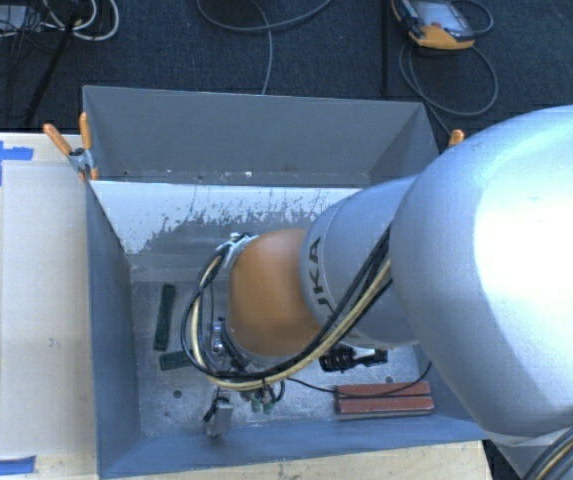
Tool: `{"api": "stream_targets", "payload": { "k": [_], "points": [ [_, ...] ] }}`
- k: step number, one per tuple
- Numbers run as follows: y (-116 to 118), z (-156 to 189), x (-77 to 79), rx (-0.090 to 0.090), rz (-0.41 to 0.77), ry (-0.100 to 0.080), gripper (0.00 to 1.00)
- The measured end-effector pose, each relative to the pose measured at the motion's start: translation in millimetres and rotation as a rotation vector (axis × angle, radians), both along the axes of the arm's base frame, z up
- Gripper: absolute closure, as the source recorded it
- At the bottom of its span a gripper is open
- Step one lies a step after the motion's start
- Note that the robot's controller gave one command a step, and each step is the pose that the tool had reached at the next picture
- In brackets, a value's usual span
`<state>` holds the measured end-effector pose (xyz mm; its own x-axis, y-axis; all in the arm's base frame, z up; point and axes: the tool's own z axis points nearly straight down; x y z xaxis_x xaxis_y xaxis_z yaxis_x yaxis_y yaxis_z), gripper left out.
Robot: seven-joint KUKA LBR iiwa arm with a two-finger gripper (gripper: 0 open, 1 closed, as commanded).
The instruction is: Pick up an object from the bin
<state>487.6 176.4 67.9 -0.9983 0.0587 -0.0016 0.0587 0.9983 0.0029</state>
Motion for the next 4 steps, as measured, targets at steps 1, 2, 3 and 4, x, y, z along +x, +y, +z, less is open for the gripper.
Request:
{"api": "stream_targets", "payload": {
  "k": [1, 2, 3, 4],
  "points": [
    [12, 33, 88.1, -0.002, 0.165, -0.004, 0.0],
    [-3, 41, 82.7, -0.003, 0.112, 0.003, 0.0],
    [-5, 0, 90.3, -0.004, 0.185, 0.005, 0.0],
    [-5, -1, 90.3, -0.003, 0.183, 0.003, 0.0]
  ]
}}
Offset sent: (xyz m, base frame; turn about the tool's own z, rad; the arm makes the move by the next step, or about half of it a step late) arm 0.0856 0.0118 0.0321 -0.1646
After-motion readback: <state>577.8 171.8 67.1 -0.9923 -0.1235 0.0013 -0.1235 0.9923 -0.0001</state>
